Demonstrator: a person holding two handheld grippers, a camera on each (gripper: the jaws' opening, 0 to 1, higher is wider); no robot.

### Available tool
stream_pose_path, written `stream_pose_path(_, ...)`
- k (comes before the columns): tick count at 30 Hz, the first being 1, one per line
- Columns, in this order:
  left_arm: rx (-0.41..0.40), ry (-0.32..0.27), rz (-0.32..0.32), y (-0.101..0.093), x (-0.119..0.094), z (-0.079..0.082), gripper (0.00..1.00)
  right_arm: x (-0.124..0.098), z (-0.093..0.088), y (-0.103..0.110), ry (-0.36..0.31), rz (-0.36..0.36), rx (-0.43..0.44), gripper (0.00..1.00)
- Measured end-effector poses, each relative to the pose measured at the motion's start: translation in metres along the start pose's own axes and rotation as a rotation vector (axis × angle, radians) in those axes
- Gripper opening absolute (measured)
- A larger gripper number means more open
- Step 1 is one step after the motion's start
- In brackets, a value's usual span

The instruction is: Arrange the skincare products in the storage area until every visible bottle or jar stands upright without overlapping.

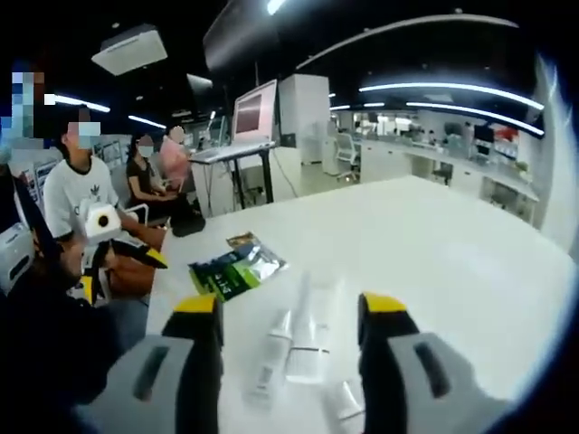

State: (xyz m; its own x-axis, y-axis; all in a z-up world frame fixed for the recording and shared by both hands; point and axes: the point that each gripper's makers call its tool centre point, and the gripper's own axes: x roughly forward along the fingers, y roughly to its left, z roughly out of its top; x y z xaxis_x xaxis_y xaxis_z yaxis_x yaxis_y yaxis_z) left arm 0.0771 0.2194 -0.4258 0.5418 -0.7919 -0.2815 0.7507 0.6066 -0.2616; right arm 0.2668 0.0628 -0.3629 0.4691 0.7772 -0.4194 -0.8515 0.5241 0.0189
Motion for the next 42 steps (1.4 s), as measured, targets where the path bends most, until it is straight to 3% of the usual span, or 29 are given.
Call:
stream_pose_path(16, -0.025, -0.027, -0.010, 0.001, -0.005, 0.000, 0.99, 0.043, -0.019, 0.003, 0.113, -0.013, 0.021, 0.59)
stream_pose_path(29, -0.009, -0.024, 0.008, 0.006, -0.015, -0.003, 0.99, 0.065, -0.031, -0.002, 0.170, -0.037, 0.051, 0.61)
stream_pose_path(38, -0.006, -0.032, 0.010, 0.007, -0.018, -0.002, 0.99, 0.083, -0.045, -0.008, 0.233, -0.065, 0.071, 0.56)
stream_pose_path(42, -0.006, -0.029, 0.014, 0.008, -0.020, -0.002, 0.99, 0.090, -0.046, -0.004, 0.228, -0.049, 0.096, 0.54)
